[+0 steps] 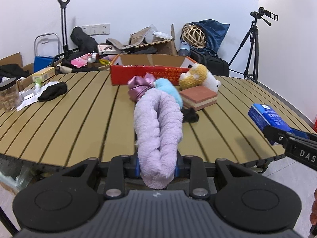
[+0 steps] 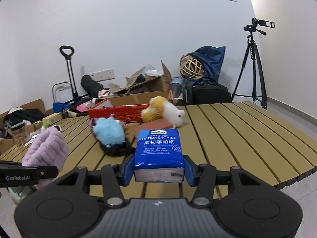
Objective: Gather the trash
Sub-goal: 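Carry the slipper and tissue pack down under the table to the black bin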
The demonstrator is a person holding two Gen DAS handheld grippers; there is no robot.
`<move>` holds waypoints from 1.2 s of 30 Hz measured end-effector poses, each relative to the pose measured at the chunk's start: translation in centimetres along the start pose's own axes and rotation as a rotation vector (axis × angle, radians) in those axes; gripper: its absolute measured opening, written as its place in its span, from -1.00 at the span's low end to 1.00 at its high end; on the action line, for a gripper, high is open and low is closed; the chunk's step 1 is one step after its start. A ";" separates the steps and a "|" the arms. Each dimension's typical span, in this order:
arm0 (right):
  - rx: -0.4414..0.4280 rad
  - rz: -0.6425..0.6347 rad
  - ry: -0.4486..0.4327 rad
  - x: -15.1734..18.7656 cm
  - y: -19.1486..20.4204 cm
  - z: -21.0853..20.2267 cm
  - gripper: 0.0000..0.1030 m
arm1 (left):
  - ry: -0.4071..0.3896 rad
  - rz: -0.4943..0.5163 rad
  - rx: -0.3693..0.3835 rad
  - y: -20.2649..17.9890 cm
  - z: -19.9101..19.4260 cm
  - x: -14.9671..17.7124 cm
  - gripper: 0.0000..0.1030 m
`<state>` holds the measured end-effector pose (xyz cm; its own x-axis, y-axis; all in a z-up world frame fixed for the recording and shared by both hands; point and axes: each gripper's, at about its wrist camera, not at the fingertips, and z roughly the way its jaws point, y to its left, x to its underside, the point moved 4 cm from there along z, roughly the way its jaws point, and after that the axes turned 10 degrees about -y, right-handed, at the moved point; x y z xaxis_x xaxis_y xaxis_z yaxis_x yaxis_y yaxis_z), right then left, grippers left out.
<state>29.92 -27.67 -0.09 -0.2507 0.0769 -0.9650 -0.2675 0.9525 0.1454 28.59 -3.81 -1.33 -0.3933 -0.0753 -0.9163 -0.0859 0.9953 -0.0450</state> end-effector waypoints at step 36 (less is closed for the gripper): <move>-0.114 -0.118 0.207 9.5 7.4 -5.8 -0.03 | 0.135 -0.040 -0.108 11.1 -6.6 9.5 -0.45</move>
<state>20.21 -21.63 -6.89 -0.3930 -0.1060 -0.9134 -0.4061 0.9112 0.0690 17.90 6.17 -7.91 -0.5063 -0.1300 -0.8525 -0.1994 0.9794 -0.0309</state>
